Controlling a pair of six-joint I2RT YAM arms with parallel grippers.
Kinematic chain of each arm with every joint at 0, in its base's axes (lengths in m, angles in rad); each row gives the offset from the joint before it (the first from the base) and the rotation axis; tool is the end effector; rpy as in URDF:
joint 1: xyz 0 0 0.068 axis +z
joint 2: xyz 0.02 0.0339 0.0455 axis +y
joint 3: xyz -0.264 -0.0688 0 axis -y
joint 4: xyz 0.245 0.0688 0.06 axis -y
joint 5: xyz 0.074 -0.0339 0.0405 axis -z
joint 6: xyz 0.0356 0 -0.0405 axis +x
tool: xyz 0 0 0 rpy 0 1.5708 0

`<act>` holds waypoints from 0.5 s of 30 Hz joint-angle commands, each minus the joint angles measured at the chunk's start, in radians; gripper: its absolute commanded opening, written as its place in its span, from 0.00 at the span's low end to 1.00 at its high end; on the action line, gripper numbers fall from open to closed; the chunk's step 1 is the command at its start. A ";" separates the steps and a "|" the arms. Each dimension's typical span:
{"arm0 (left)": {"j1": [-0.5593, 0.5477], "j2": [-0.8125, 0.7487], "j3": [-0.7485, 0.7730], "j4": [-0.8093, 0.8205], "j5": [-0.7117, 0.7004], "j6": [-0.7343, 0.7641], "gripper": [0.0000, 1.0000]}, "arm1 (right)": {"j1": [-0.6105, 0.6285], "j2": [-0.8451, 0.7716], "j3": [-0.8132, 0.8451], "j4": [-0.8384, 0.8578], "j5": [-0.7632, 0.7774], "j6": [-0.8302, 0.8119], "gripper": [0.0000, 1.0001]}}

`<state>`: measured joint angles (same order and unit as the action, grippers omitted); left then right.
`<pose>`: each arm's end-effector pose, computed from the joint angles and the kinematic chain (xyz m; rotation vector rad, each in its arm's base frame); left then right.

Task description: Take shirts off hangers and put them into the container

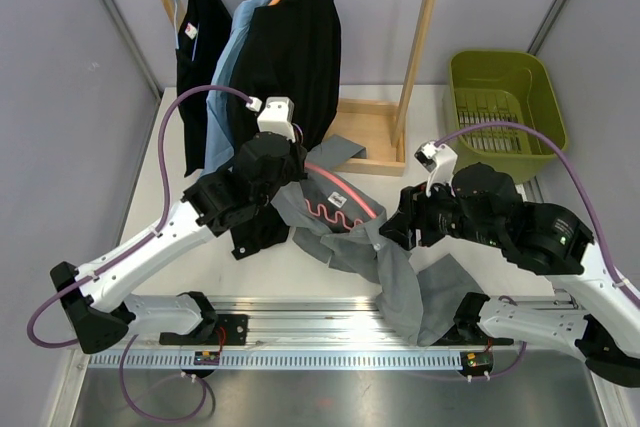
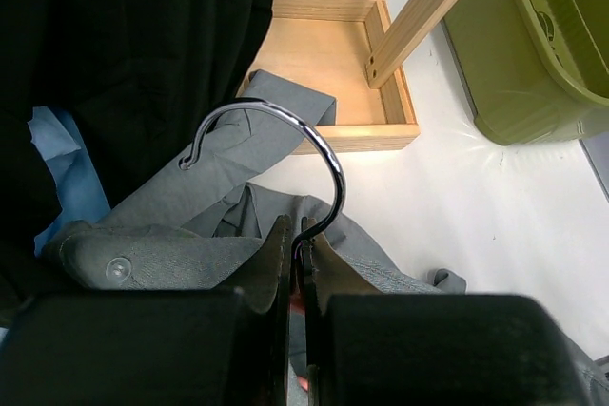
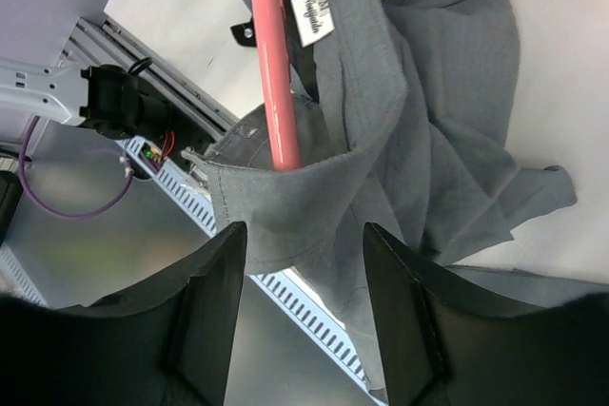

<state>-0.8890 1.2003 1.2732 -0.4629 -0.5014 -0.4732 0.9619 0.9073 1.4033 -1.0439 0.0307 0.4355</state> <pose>0.1782 -0.1924 0.3973 0.0734 1.9324 -0.4250 0.0798 0.1125 0.4338 -0.5599 2.1515 0.7764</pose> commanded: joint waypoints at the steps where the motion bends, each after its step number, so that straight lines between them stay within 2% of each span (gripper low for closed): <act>1: 0.001 -0.010 0.035 0.073 -0.022 -0.022 0.00 | 0.014 0.022 -0.039 0.091 -0.061 0.028 0.58; 4: 0.001 -0.001 0.040 0.087 -0.006 -0.031 0.00 | 0.041 0.030 -0.058 0.113 -0.045 0.039 0.54; 7: 0.001 0.004 0.043 0.092 0.000 -0.036 0.00 | 0.066 0.031 -0.064 0.127 -0.037 0.045 0.38; 9: 0.001 0.005 0.046 0.093 0.000 -0.038 0.00 | 0.072 0.031 -0.069 0.128 -0.037 0.048 0.21; 10: 0.001 0.007 0.045 0.095 0.000 -0.036 0.00 | 0.075 0.028 -0.067 0.125 -0.035 0.048 0.16; 13: 0.001 0.008 0.040 0.090 -0.005 -0.031 0.00 | 0.078 0.022 -0.061 0.116 0.000 0.049 0.07; 15: 0.001 0.012 0.032 0.087 -0.022 -0.024 0.00 | 0.080 0.018 -0.053 0.105 0.009 0.052 0.06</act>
<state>-0.8890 1.2152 1.2732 -0.4614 -0.4988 -0.4797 1.0313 0.9409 1.3334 -0.9653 0.0116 0.4717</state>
